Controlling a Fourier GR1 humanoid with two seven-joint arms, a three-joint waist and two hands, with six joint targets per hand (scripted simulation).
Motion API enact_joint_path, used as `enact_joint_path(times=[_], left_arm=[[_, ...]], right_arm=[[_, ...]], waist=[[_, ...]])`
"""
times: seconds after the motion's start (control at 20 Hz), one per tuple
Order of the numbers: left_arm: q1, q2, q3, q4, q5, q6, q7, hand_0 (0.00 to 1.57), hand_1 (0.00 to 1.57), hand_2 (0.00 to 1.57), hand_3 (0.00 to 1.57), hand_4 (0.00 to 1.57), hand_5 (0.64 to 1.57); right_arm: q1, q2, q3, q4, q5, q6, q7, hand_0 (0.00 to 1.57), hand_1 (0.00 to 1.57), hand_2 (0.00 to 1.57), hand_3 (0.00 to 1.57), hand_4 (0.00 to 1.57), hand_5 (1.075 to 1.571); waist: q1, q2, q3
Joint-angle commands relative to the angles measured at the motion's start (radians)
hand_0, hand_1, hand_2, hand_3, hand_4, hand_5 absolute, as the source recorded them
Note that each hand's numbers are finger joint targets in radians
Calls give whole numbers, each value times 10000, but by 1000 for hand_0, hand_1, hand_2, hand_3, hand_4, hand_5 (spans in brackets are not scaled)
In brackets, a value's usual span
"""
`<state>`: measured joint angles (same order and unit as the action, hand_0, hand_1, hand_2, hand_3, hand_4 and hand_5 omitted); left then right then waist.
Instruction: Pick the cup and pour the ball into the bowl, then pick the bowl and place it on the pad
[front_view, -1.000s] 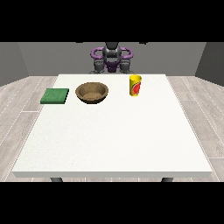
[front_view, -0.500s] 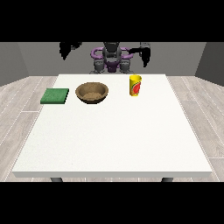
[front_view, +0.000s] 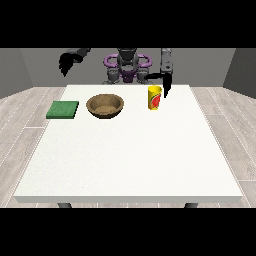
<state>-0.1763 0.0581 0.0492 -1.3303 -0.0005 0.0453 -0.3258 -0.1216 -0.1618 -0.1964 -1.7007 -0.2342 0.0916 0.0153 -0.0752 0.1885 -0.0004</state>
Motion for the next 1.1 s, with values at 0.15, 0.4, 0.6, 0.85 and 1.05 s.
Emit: enact_joint_path(times=[0.15, 0.4, 0.6, 0.85, 1.05], left_arm=[[-905, -207, 337, 2801, -213, 151, -1537, 0, 0, 0, 0, 162, 1432], [-1505, -110, 765, 4606, -50, -1, -2617, 0, 0, 0, 0, 183, 1423], [-2007, -29, 1178, 5827, 89, 142, -3308, 0, 0, 0, 0, 645, 1535], [-2152, 203, 1034, 6274, -1004, 1920, -3854, 1226, 1226, 1571, 1571, 1336, 1481], [-2509, 38, 1451, 7067, -917, 2672, -4625, 1283, 1283, 1571, 1571, 1366, 1457]], right_arm=[[-112, -301, -332, 894, -300, 535, -214, 0, 0, 0, 0, 672, 1562], [-264, -469, -587, 1226, -434, 604, -221, 0, 0, 0, 0, 675, 1564], [-214, -583, -584, 1307, -348, 953, -695, 0, 0, 0, 0, 681, 1566], [-767, -1264, -1118, 1090, -1301, 1482, -65, 0, 0, 0, 140, 647, 1569], [-1082, -1694, -1479, 827, -1906, 1577, 556, 0, 0, 0, 164, 642, 1568]], waist=[[-144, -365, 1], [-258, -329, 0], [-430, -101, -1], [-1090, 384, -3], [-1238, 678, -7]])
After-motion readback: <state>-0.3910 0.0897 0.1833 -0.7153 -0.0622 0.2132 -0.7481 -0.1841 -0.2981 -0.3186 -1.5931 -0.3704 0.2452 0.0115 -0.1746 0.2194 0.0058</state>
